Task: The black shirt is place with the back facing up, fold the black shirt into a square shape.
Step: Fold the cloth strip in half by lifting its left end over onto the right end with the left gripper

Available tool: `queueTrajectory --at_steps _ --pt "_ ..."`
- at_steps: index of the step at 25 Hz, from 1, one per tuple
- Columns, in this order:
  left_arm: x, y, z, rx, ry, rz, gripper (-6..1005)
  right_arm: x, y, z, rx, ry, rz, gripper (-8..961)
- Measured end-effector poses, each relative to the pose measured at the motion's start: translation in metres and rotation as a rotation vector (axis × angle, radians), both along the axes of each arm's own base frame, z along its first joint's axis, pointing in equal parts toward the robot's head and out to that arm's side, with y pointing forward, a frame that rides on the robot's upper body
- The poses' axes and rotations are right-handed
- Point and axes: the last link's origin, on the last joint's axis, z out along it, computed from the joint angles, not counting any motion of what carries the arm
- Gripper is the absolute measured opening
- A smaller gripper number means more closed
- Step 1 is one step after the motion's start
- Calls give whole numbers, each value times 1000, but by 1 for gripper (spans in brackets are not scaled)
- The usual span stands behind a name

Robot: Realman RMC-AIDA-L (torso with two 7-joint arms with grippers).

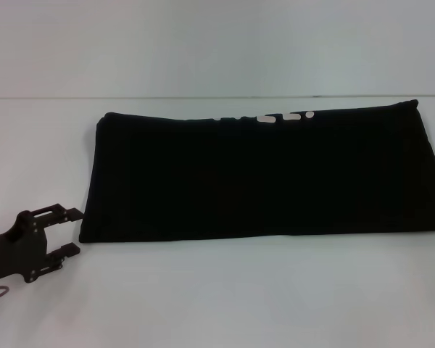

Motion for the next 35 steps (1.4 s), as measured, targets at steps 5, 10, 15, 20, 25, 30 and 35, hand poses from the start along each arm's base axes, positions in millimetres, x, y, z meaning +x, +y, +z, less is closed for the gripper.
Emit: queueTrajectory --at_steps 5,10,15,20,25,30,35 --pt "0 0 -3 2 -8 16 659 -1 1 0 0 -1 3 787" --pt "2 2 -7 -2 -17 21 659 -1 1 0 1 -1 4 787" --pt "5 7 -10 -4 -12 19 659 -1 1 0 2 1 3 788" --pt "7 12 -12 -8 -5 16 659 -1 1 0 2 1 2 788" --pt "10 14 -13 -13 -2 7 659 -1 1 0 1 0 2 788" --pt "12 15 -15 -29 3 -8 659 -1 1 1 2 -1 1 787" --pt "11 13 -14 -39 3 -11 659 0 1 1 2 -1 1 787"
